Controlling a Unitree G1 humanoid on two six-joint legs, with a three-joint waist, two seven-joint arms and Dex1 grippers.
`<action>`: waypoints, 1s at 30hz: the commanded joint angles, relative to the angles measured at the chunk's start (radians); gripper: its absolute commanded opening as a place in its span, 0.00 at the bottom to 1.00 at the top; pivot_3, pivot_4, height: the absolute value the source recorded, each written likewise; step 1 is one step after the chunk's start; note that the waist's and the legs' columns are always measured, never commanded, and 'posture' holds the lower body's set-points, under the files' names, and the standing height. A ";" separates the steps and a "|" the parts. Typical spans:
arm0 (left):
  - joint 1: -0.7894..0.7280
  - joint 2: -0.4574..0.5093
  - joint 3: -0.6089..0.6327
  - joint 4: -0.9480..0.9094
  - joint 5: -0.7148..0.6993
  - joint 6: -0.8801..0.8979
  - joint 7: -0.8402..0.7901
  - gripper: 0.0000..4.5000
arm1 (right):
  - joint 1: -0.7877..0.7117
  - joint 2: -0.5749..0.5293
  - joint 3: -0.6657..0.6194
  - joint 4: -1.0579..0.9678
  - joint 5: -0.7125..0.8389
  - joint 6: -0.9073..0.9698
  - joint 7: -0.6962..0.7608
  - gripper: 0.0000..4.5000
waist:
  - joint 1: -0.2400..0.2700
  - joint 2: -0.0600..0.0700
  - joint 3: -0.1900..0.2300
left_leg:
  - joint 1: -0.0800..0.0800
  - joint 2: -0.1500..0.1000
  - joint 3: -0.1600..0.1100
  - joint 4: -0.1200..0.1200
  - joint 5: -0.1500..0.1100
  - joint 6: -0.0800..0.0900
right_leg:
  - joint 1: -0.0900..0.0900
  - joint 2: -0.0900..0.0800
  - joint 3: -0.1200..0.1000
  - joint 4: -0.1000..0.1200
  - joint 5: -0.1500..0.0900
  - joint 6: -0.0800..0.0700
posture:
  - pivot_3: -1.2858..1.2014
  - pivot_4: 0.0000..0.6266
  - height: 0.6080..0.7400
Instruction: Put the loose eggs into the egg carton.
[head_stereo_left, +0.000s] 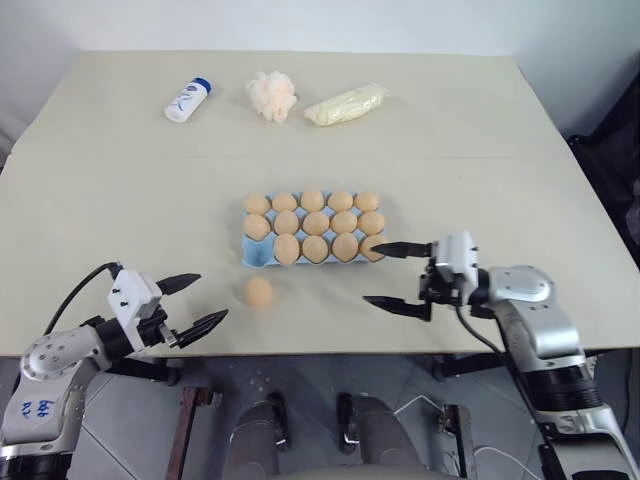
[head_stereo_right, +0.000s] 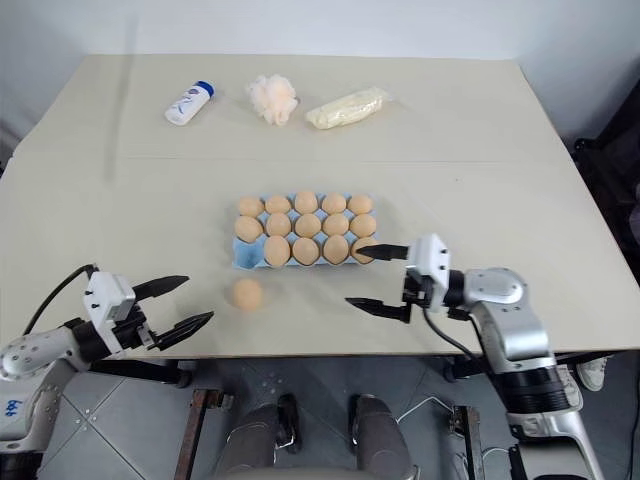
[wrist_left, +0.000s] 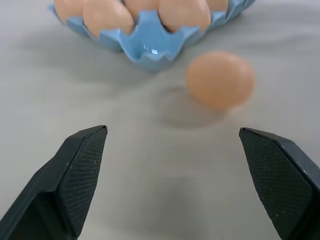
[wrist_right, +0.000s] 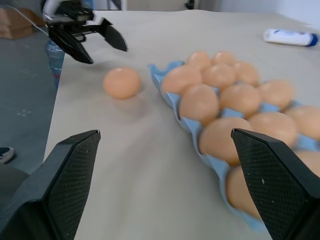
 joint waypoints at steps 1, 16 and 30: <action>0.038 0.021 0.075 0.003 0.000 -0.071 -0.030 1.00 | 0.031 -0.028 -0.039 -0.013 0.047 -0.041 0.056 0.98 | -0.002 0.000 0.000 | 0.000 0.000 -0.001 0.000 0.000 0.000 | 0.000 0.000 0.000 0.000 0.000 -0.001 | 0.52 0.24 1.00; -0.053 -0.170 -0.152 -0.120 0.039 -0.053 0.134 1.00 | 0.050 -0.014 -0.032 0.034 0.019 -0.133 0.041 0.98 | 0.007 0.000 0.000 | -0.001 -0.002 -0.001 0.002 0.000 0.000 | 0.002 -0.002 0.000 -0.001 0.002 0.002 | 0.52 0.24 1.00; -0.121 -0.332 -0.349 -0.065 0.227 -0.026 0.368 0.91 | 0.082 -0.007 -0.005 -0.048 0.025 -0.090 -0.011 1.00 | 0.016 0.000 -0.001 | -0.001 -0.002 -0.003 0.010 -0.001 0.002 | 0.004 -0.001 0.000 0.000 0.002 0.001 | 0.52 0.24 1.00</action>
